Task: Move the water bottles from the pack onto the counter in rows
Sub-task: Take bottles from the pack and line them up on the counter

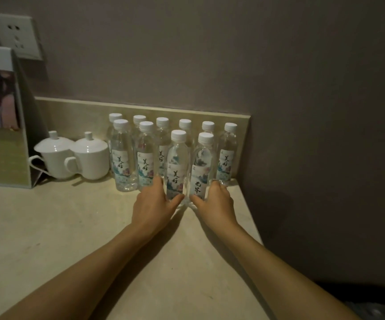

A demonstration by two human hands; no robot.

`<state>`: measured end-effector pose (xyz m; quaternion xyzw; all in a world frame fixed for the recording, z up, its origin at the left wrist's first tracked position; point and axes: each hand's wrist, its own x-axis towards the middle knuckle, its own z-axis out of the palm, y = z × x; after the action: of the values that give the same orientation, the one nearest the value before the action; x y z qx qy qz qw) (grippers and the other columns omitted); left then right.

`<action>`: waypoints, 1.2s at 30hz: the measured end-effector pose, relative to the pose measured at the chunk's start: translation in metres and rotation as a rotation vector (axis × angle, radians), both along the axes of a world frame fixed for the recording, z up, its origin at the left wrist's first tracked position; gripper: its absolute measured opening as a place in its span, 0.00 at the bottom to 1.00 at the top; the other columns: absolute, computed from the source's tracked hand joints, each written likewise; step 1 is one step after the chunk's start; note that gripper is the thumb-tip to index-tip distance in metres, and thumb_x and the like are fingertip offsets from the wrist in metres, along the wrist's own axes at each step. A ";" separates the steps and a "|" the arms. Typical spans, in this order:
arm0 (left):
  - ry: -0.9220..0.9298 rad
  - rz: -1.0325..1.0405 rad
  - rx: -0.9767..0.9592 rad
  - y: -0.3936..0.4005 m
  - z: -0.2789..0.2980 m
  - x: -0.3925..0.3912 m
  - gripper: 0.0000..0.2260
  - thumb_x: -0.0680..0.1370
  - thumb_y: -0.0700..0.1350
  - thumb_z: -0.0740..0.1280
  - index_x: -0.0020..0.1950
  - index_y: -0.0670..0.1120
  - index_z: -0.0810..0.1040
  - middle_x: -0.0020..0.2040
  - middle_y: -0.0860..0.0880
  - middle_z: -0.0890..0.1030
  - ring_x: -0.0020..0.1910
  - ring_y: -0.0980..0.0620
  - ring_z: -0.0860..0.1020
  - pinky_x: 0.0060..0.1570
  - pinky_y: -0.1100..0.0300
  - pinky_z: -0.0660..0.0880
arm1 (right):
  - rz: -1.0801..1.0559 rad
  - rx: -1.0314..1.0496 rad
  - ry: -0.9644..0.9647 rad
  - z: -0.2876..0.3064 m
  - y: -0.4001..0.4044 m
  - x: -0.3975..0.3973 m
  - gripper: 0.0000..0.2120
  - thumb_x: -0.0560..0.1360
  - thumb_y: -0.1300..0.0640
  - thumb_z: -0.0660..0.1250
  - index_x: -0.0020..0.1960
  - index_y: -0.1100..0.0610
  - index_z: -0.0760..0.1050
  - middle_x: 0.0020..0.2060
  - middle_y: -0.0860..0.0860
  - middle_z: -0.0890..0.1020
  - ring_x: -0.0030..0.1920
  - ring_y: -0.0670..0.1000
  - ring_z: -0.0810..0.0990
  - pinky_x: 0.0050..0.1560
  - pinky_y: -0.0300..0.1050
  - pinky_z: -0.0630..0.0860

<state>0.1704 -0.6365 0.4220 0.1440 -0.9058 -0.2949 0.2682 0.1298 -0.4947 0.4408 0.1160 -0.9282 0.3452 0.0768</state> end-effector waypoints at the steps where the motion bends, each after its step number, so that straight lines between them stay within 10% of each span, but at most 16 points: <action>1: 0.002 0.000 0.015 0.000 0.001 -0.001 0.22 0.72 0.60 0.70 0.57 0.49 0.70 0.45 0.49 0.83 0.40 0.50 0.82 0.41 0.49 0.82 | -0.003 0.002 0.011 0.000 -0.002 -0.001 0.24 0.75 0.46 0.68 0.66 0.58 0.68 0.62 0.55 0.74 0.62 0.57 0.75 0.57 0.51 0.75; 36: 0.061 0.113 -0.067 -0.004 0.001 -0.031 0.19 0.77 0.53 0.68 0.57 0.45 0.63 0.47 0.44 0.83 0.44 0.44 0.83 0.42 0.47 0.81 | -0.052 -0.039 -0.002 0.003 -0.035 -0.026 0.28 0.76 0.48 0.68 0.70 0.60 0.64 0.65 0.57 0.73 0.64 0.57 0.75 0.59 0.49 0.75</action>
<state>0.1398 -0.6409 0.4226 0.1766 -0.8970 -0.2528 0.3167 0.1039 -0.5299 0.4438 0.0899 -0.9240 0.3614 0.0871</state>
